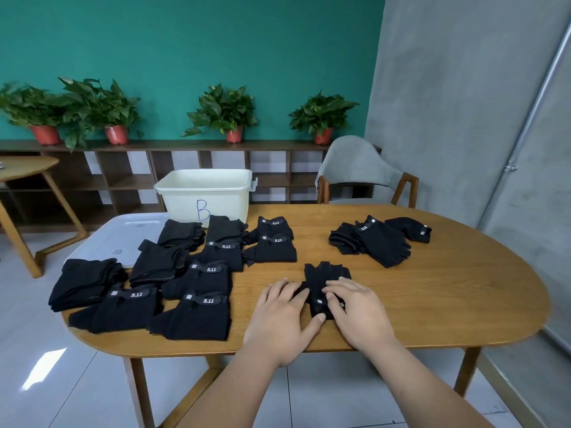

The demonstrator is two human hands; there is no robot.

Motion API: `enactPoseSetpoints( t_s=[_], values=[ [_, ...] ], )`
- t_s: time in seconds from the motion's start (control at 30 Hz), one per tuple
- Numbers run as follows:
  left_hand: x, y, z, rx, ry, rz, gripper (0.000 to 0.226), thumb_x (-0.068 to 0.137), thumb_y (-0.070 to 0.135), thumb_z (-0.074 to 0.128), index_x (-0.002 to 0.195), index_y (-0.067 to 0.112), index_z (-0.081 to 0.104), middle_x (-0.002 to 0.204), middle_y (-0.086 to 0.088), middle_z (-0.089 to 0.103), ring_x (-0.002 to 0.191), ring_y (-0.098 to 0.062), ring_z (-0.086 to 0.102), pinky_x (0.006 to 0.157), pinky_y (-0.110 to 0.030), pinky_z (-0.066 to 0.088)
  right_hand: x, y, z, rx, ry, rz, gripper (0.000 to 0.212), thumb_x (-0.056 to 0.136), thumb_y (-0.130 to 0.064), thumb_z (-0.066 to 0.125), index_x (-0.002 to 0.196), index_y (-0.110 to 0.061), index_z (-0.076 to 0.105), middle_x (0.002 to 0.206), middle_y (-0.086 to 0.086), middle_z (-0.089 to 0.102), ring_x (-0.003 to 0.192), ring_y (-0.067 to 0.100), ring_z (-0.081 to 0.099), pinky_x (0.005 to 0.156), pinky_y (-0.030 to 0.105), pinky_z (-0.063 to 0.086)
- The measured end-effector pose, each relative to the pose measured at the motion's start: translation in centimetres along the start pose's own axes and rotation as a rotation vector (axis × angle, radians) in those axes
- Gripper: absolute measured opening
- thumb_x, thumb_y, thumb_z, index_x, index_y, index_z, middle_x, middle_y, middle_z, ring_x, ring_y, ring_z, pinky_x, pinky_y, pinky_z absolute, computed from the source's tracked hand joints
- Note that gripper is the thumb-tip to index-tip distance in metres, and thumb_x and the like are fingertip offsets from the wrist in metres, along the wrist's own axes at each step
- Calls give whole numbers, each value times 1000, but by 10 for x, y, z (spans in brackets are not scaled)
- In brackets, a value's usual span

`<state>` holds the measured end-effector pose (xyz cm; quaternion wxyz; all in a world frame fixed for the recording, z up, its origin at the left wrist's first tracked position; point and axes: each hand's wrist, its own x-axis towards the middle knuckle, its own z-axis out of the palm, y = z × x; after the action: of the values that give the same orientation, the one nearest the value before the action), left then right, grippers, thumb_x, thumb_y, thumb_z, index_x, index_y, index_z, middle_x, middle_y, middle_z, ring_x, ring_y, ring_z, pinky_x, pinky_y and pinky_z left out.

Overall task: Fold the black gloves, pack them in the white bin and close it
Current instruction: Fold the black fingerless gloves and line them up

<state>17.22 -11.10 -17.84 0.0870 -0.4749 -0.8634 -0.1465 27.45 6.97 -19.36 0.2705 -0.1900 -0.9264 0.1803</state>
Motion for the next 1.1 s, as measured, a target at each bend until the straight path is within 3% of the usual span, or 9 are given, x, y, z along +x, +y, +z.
enactPoseSetpoints(
  t_s=[0.17, 0.37, 0.47, 0.57, 0.63, 0.73, 0.8, 1.0, 1.1],
  values=[
    [-2, -2, 1, -78, 69, 45, 75, 104, 70, 29, 167, 31, 21, 174, 16, 14, 161, -7, -2, 132, -38, 9, -4, -3, -6, -5, -44, -4, 38, 110, -44, 42, 138, -37, 67, 146, -21, 58, 146, 1, 40, 122, 36, 35],
    [-2, -5, 1, -110, 39, 95, 56, 106, 59, 40, 158, 37, 43, 164, 19, 40, 156, -5, 21, 130, -36, 16, 0, -7, -5, -82, -219, -46, 47, 112, -49, 28, 152, -41, 51, 159, -26, 40, 153, -2, 23, 127, 33, 20],
    [1, -8, 3, -175, 35, 47, 54, 108, 56, 42, 158, 35, 46, 165, 20, 37, 158, -3, 17, 131, -34, 12, 0, -5, -9, 23, -170, -20, 42, 111, -47, 38, 148, -40, 56, 154, -25, 48, 149, -2, 32, 124, 29, 27],
    [5, -13, 6, -257, 41, -24, 54, 109, 49, 46, 159, 32, 44, 166, 16, 37, 158, -3, 16, 131, -33, 12, -3, -5, -15, 120, -146, 17, 39, 104, -48, 54, 142, -44, 59, 142, -34, 51, 135, -3, 47, 108, 22, 41],
    [6, -15, 8, -293, 55, -44, 52, 109, 42, 50, 160, 33, 42, 166, 14, 39, 158, -5, 19, 131, -34, 14, -3, -6, -15, 76, -187, 1, 45, 99, -46, 62, 144, -45, 56, 144, -35, 49, 136, -3, 47, 107, 20, 40],
    [6, -15, 11, -298, 68, -52, 48, 110, 37, 49, 158, 35, 44, 166, 12, 39, 159, -7, 19, 131, -36, 15, -1, -5, -10, -2, -214, -26, 48, 103, -43, 60, 150, -42, 52, 155, -26, 46, 148, -1, 36, 121, 31, 35],
    [7, -15, 11, -273, 70, -63, 46, 112, 39, 44, 157, 34, 47, 167, 12, 37, 160, -7, 17, 132, -34, 10, -1, -4, -8, 11, -215, -19, 46, 106, -39, 57, 151, -41, 52, 157, -24, 45, 149, 0, 35, 122, 33, 35],
    [7, -14, 13, -256, 95, -77, 45, 112, 42, 39, 153, 31, 53, 166, 10, 40, 159, -7, 20, 131, -35, 13, -7, -10, -12, 71, -104, -27, 35, 105, -27, 60, 139, -35, 64, 139, -23, 61, 123, 3, 60, 103, 24, 50],
    [5, -12, 9, -290, 115, -77, 47, 108, 49, 49, 152, 32, 55, 167, 13, 38, 159, -7, 18, 131, -37, 16, -8, -13, -15, 85, -80, 3, 33, 106, -27, 57, 138, -36, 64, 136, -19, 64, 118, 6, 63, 99, 26, 52]
  ],
)
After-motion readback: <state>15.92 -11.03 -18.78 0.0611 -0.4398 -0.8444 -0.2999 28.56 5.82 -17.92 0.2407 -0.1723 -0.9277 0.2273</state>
